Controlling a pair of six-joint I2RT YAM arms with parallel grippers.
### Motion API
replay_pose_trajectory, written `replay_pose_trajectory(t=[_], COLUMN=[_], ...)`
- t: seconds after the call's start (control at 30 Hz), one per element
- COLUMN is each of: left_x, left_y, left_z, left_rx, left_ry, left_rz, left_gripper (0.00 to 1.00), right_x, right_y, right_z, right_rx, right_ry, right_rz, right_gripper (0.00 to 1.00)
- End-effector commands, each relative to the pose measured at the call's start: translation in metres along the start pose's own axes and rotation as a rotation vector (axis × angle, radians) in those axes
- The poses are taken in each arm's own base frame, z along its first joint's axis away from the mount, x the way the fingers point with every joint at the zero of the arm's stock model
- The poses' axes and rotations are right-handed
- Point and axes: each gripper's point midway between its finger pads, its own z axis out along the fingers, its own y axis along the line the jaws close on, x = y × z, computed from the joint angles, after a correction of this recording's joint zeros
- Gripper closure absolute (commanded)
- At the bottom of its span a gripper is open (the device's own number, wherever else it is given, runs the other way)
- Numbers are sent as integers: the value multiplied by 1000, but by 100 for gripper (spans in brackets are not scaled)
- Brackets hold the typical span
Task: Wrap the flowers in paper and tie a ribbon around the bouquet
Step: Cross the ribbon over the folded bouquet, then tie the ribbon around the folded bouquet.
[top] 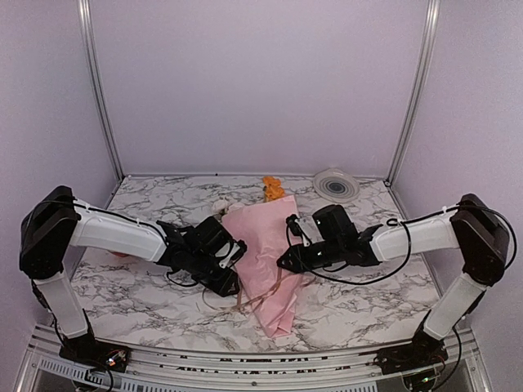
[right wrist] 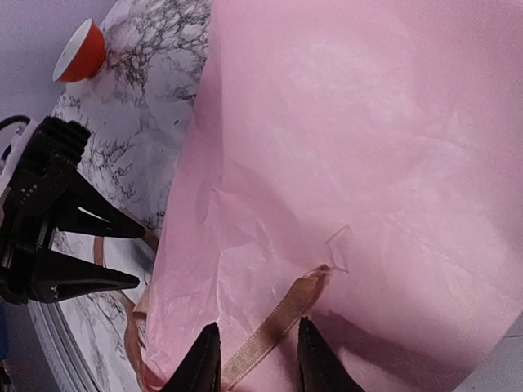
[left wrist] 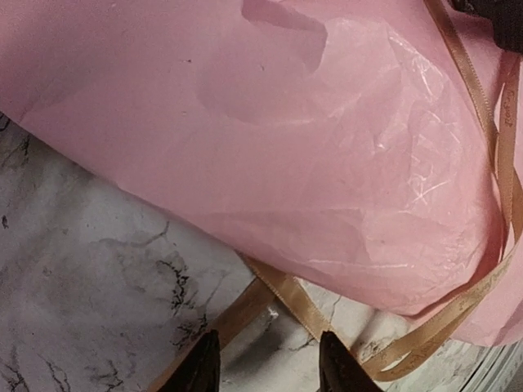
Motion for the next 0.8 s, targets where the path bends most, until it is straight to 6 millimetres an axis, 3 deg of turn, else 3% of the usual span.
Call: replay_pose_trajectory(t=[0.0, 0.1, 0.3, 0.5, 0.6, 0.77], left_x=[6, 13, 20, 29, 29, 28], left_y=[-7, -7, -2, -1, 0, -2], left_z=[7, 16, 22, 28, 26, 28], left_rx=[-42, -89, -193, -232, -234, -221], left_ry=[47, 80, 116, 155, 151, 135], left_rz=[-51, -53, -29, -9, -5, 1], left_gripper=[55, 54, 56, 74, 83, 100], right_x=[10, 18, 26, 27, 33, 38], right_y=[-9, -18, -32, -42, -52, -55], right_z=[4, 12, 25, 36, 36, 34], right_rx=[149, 229, 343, 418, 473, 479], right_ry=[36, 56, 80, 88, 104, 109], right_rz=[-39, -36, -38, -46, -40, -26], right_gripper=[64, 58, 58, 58, 66, 93])
